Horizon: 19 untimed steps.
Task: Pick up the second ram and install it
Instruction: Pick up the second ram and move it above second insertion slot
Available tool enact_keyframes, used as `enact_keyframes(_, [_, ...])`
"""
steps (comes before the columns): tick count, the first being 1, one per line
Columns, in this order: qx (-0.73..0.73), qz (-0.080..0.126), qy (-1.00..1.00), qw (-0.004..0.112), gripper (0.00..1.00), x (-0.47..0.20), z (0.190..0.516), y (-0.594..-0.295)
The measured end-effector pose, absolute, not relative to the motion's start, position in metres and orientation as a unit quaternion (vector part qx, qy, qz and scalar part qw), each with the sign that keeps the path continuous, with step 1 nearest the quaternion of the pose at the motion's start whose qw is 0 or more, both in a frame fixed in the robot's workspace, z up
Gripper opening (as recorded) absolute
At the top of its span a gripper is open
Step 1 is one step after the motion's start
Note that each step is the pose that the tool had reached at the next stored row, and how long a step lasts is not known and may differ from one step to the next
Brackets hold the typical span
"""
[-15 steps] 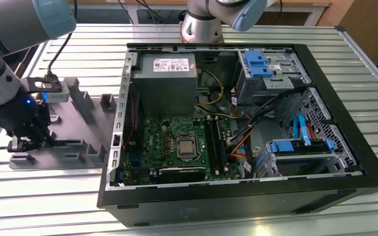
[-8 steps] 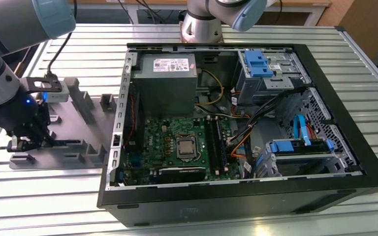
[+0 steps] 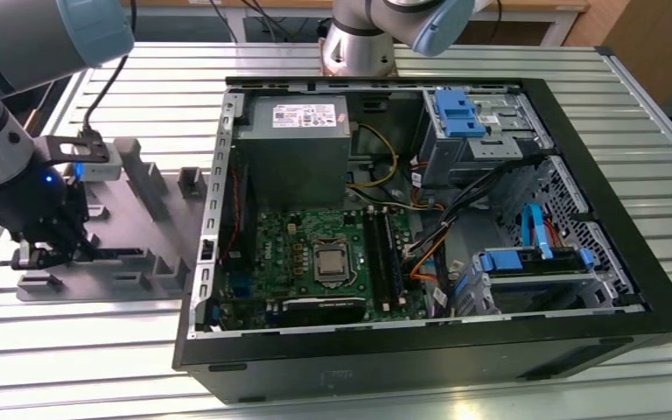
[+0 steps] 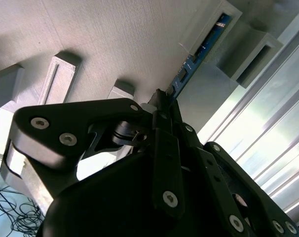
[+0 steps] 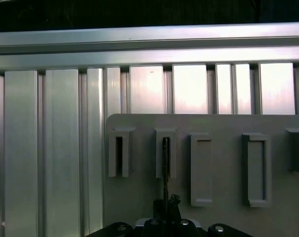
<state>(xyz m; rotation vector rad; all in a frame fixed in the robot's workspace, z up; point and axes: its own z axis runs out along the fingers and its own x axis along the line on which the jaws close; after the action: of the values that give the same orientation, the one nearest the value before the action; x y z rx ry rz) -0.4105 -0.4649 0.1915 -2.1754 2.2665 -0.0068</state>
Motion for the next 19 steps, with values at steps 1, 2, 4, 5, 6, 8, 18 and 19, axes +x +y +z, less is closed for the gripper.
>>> enact_keyframes(1, [-0.692, -0.002, 0.721, 0.0, 0.14, -0.4105, 0.1916, -0.4649])
enact_keyframes(2, [-0.692, -0.002, 0.721, 0.0, 0.14, -0.4105, 0.1918, -0.4649])
enact_keyframes(4, [-0.692, -0.002, 0.721, 0.0, 0.14, -0.4105, 0.1923, -0.4649])
enact_keyframes(5, [-0.692, -0.002, 0.721, 0.0, 0.14, -0.4105, 0.1937, -0.4649])
enact_keyframes(6, [-0.692, -0.002, 0.721, 0.0, 0.14, -0.4105, 0.1941, -0.465])
enact_keyframes(8, [-0.692, -0.002, 0.721, 0.0, 0.14, -0.4105, 0.1944, -0.4649])
enact_keyframes(18, [-0.692, -0.002, 0.721, 0.0, 0.14, -0.4105, 0.1963, -0.4649])
enact_keyframes(19, [-0.692, -0.002, 0.721, 0.0, 0.14, -0.4105, 0.1965, -0.4649])
